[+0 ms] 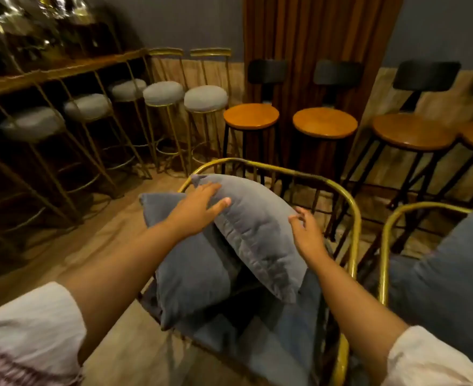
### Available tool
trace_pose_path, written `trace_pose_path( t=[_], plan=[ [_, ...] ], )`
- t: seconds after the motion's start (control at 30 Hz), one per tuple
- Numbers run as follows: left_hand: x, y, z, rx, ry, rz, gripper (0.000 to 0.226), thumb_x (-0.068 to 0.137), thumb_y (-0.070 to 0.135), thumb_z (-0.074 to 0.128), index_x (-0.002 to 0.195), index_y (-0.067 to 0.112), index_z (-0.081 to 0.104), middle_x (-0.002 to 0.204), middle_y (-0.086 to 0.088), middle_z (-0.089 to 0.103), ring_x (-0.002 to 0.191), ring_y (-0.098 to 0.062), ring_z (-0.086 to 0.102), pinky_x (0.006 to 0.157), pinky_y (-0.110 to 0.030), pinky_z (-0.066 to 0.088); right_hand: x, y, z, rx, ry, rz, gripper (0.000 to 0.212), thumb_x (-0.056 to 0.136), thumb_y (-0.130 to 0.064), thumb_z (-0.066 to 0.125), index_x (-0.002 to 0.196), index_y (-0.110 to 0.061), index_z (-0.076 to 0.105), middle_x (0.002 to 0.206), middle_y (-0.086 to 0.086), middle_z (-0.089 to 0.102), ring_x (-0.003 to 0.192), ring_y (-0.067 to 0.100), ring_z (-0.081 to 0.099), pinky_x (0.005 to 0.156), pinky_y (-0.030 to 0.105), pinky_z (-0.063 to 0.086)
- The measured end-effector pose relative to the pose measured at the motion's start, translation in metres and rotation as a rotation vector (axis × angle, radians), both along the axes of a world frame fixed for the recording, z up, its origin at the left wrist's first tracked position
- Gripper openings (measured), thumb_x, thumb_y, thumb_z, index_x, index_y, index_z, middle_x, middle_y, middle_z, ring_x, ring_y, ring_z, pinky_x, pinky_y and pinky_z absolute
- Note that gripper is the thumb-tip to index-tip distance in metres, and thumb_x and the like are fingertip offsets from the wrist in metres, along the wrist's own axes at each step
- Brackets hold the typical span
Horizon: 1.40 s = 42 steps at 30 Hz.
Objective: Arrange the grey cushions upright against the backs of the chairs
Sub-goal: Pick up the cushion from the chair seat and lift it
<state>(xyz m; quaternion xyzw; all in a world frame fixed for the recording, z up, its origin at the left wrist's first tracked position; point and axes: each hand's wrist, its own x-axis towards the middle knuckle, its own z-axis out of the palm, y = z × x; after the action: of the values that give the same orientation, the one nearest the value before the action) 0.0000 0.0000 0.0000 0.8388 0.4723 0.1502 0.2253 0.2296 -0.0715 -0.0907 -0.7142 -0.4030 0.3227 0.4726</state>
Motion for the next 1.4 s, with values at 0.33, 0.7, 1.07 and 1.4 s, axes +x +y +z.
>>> trace_pose_path(
  t=[0.33, 0.7, 1.07, 1.4],
  plan=[
    [0.094, 0.142, -0.072, -0.132, 0.205, -0.059, 0.062, 0.095, 0.048, 0.041, 0.149, 0.019, 0.028, 0.158, -0.008, 0.028, 0.142, -0.030, 0.031, 0.114, -0.049, 0.028, 0.044, 0.095, -0.096, -0.380, 0.126, -0.277, 0.056, 0.096, -0.034, 0.045, 0.145, -0.009, 0.035, 0.147, 0.022, 0.041, 0.132, 0.040, 0.041, 0.111, 0.049, 0.033],
    [0.137, 0.309, -0.149, -0.418, 0.388, 0.212, 0.079, 0.089, 0.052, 0.050, 0.151, 0.015, 0.019, 0.157, -0.015, 0.026, 0.141, -0.038, 0.030, 0.114, -0.049, 0.026, 0.092, 0.164, -0.187, -0.703, 0.356, -0.448, 0.083, 0.087, -0.064, 0.041, 0.153, -0.023, 0.010, 0.161, 0.014, 0.011, 0.146, 0.038, 0.017, 0.117, 0.053, 0.019],
    [0.106, 0.328, -0.206, -0.735, 0.188, 0.422, 0.106, 0.067, 0.074, 0.060, 0.150, 0.022, 0.020, 0.157, -0.011, 0.029, 0.138, -0.041, 0.035, 0.111, -0.055, 0.031, 0.090, 0.143, -0.225, -0.657, 0.663, -0.625, 0.112, 0.065, -0.076, 0.059, 0.153, -0.027, 0.010, 0.162, 0.011, 0.011, 0.144, 0.039, 0.021, 0.114, 0.057, 0.023],
    [0.062, 0.280, -0.134, -0.710, -0.110, 0.295, 0.095, 0.070, 0.058, 0.072, 0.147, 0.020, 0.032, 0.150, -0.011, 0.041, 0.130, -0.039, 0.045, 0.104, -0.049, 0.038, 0.049, 0.101, -0.137, -0.287, 0.651, -0.672, 0.107, 0.062, -0.068, 0.070, 0.150, -0.032, 0.021, 0.155, 0.007, 0.033, 0.135, 0.036, 0.039, 0.109, 0.052, 0.036]
  ],
)
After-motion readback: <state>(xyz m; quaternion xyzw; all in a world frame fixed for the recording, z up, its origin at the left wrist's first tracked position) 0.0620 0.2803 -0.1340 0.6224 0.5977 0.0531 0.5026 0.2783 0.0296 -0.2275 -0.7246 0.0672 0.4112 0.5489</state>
